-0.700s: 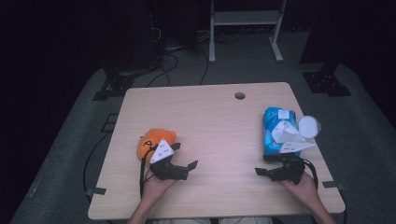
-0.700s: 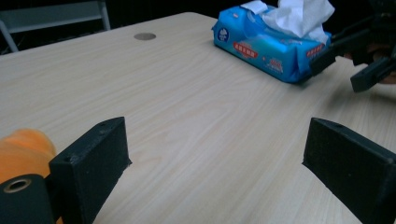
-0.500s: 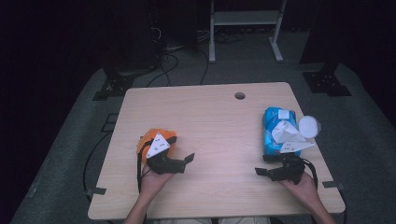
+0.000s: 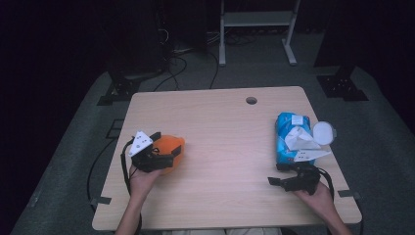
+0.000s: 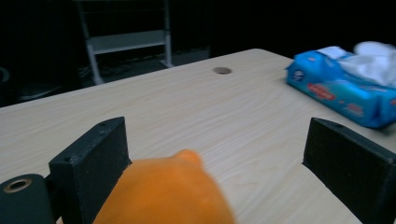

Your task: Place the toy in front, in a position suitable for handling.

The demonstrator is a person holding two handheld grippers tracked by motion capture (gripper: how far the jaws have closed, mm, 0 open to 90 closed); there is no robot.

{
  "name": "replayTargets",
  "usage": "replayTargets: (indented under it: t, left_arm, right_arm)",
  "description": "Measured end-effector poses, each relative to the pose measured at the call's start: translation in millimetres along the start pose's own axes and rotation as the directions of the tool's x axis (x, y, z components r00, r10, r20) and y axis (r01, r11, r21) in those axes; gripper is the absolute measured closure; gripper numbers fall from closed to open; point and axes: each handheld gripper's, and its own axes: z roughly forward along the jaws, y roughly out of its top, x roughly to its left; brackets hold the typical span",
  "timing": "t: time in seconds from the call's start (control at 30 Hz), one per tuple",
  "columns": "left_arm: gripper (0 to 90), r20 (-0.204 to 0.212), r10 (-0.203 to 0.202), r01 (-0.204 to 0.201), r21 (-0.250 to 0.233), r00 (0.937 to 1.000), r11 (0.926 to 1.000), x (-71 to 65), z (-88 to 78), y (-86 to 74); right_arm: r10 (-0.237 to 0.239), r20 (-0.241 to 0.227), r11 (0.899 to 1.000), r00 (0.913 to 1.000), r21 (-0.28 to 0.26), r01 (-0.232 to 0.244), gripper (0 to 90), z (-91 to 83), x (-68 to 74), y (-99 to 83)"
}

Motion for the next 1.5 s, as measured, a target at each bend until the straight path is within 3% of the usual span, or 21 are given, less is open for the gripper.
replayTargets:
  t: [0.13, 0.33, 0.43, 0.5, 0.6, 0.87, 1.07, 1.2, 1.23, 1.3, 1.43, 1.5]
  left_arm:
    - [6.3, -0.048, -0.023, 0.024, 0.028, 0.9986, 0.9993, 14.9, -4.2, -8.3]
    - [6.5, -0.081, -0.078, 0.083, 0.065, 0.9937, 0.9944, 28.7, -6.1, -17.0]
    - [7.2, -0.089, -0.096, 0.106, 0.113, 0.9914, 0.9880, 33.3, -3.7, -22.2]
    - [8.0, -0.072, -0.123, 0.132, 0.144, 0.9898, 0.9808, 36.0, -1.1, -26.4]
    - [16.3, -0.035, -0.158, 0.161, 0.170, 0.9869, 0.9721, 37.5, 2.3, -32.2]
    - [43.7, -0.032, -0.112, 0.116, 0.191, 0.9932, 0.9747, 32.1, -0.7, -29.1]
    - [51.5, -0.029, -0.113, 0.116, 0.168, 0.9932, 0.9789, 31.2, -4.3, -25.4]
    - [53.2, 0.029, -0.109, 0.103, 0.156, 0.9937, 0.9824, 21.4, -0.6, -18.4]
    - [53.5, 0.055, -0.100, 0.091, 0.137, 0.9935, 0.9864, 14.4, 1.3, -13.3]
    - [53.6, 0.068, -0.091, 0.082, 0.127, 0.9936, 0.9886, 10.0, 2.1, -10.4]
    - [53.6, 0.129, -0.077, 0.064, 0.098, 0.9887, 0.9931, -10.2, 7.2, -3.3]
    - [53.6, 0.151, -0.045, 0.028, 0.109, 0.9875, 0.9937, -21.1, 11.4, -0.1]
  right_arm:
    - [-0.026, 0.008, 1.000, 0.9996, 0.007, 0.026, 23.3, 1.4, 5.3, 2.2]
    - [-0.029, 0.006, 1.000, 0.9996, 0.012, 0.029, 23.3, 2.2, 5.3, 2.1]
    - [-0.022, 0.003, 1.000, 0.9998, 0.013, 0.022, 23.3, 2.9, 3.6, 2.5]
    - [-0.020, 0.000, 1.000, 0.9998, 0.012, 0.020, 23.3, 3.4, 3.1, 3.1]
    - [-0.020, -0.002, 1.000, 0.9998, 0.011, 0.020, 23.6, 3.8, 3.3, 3.2]
    - [-0.023, 0.000, 1.000, 0.9997, 0.009, 0.023, 23.8, 3.1, 3.5, 3.6]
    - [-0.007, 0.001, 1.000, 1.0000, -0.026, 0.007, 24.3, -2.1, 1.5, 3.9]
    - [0.002, 0.000, 1.000, 1.0000, -0.021, -0.002, 24.3, -2.0, -1.2, 2.9]
    - [0.003, -0.002, 1.000, 1.0000, -0.019, -0.003, 24.3, -1.2, -2.1, 2.6]
    - [0.003, -0.002, 1.000, 1.0000, -0.019, -0.003, 24.3, -1.2, -2.2, 2.6]
    - [0.003, 0.008, 1.000, 1.0000, -0.025, -0.003, 24.3, -3.6, -1.9, 2.0]
    - [0.003, 0.010, 1.000, 0.9999, -0.024, -0.003, 24.3, -3.8, -2.6, 1.6]
